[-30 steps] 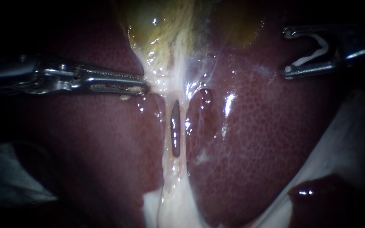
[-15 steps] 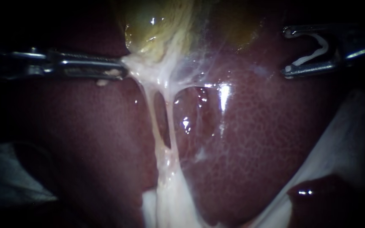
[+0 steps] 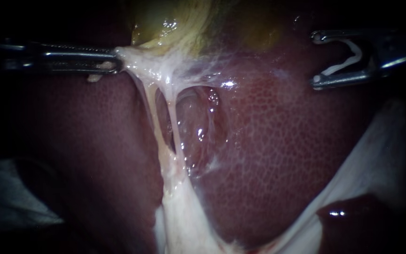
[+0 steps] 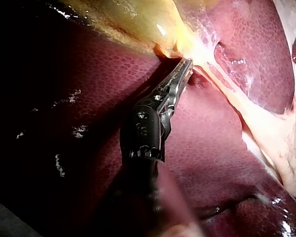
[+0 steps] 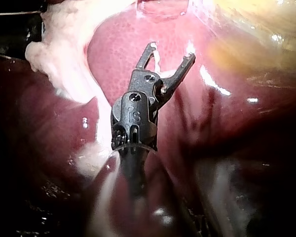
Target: Clipping first clip left tube
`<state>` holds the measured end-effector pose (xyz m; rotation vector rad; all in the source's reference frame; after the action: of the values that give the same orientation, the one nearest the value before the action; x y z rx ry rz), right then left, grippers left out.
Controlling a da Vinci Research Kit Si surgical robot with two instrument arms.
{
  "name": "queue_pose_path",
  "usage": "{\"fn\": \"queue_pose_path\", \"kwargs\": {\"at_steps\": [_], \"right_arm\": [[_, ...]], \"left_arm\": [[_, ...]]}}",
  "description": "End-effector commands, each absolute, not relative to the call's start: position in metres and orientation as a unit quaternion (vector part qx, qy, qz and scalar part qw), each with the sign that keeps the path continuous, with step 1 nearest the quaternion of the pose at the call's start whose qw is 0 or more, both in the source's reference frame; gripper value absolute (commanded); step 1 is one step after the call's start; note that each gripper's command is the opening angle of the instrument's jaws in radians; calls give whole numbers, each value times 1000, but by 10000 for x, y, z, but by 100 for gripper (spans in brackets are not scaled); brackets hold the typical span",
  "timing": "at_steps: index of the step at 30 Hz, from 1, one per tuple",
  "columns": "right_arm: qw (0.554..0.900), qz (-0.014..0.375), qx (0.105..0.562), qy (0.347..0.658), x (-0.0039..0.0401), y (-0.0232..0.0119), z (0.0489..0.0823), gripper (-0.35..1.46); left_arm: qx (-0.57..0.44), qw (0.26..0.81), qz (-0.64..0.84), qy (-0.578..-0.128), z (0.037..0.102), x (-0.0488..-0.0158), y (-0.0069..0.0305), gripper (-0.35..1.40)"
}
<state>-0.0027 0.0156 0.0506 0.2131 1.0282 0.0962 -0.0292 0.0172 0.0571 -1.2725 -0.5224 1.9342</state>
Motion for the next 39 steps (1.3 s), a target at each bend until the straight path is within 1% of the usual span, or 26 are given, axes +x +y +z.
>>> {"fn": "queue_pose_path", "kwargs": {"at_steps": [1, 2, 10, 15, 21, 30, 39], "right_arm": [[864, 43, 105, 491, -23, 152, 506, 48], [863, 38, 107, 492, -18, 148, 506, 48], [859, 46, 148, 488, 28, 112, 514, 47], [851, 62, 181, 489, 64, 84, 525, 46], [844, 81, 208, 488, 102, 59, 530, 46], [834, 118, 241, 483, 142, 40, 542, 46], [827, 132, 260, 481, 167, 28, 565, 46]], "left_arm": [[-497, 374, 756, -204, 571, -293, 171, -35], [-497, 373, 756, -205, 572, -294, 171, -35], [-497, 373, 756, -206, 572, -296, 170, -35], [-497, 373, 756, -206, 572, -296, 170, -35], [-498, 372, 756, -206, 572, -297, 168, -35], [-498, 372, 756, -207, 571, -299, 167, -35], [-498, 372, 755, -207, 570, -300, 166, -35]]}}
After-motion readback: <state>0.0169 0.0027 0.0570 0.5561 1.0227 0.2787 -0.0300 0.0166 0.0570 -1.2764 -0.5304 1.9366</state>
